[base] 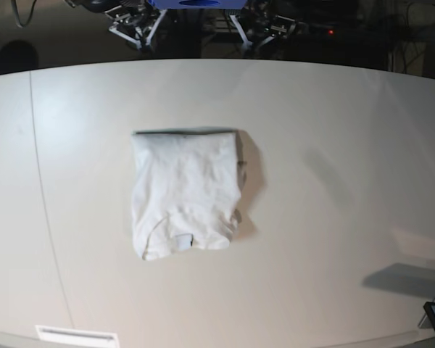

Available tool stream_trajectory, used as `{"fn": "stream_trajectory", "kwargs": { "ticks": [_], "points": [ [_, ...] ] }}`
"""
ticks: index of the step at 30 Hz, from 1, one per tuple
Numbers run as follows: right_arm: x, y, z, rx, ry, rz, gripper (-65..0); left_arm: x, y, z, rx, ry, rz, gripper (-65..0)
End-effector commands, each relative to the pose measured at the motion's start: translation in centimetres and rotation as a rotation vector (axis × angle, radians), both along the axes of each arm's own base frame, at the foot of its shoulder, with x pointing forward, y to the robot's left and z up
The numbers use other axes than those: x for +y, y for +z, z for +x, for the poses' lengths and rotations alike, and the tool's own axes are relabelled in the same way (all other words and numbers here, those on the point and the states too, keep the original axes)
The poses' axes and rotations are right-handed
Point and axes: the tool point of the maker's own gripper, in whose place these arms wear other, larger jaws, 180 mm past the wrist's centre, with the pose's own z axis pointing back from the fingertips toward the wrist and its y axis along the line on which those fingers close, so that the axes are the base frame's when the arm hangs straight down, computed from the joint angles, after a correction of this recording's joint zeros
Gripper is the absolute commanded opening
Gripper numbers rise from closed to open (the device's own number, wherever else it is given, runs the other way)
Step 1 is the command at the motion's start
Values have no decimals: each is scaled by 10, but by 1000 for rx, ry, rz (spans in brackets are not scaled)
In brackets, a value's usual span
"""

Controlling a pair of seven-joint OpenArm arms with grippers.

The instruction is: Fold the T-shirt properly

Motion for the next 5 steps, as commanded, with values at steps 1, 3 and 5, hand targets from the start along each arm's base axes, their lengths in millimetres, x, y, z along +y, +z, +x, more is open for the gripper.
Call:
{"fn": "stream_trajectory", "kwargs": {
  "ticks": [1, 3, 5],
  "points": [
    [-4, 0, -4, 2, 1, -3, -614, -4, 0, -6, 11, 2, -10, -650],
    [-4, 0, -5, 3, 2, -3, -614, -4, 0, -6, 11, 2, -10, -650],
    [-5, 0, -5, 3, 4, -4, -614, -4, 0, -6, 11, 2, -10, -650]
  ]
}}
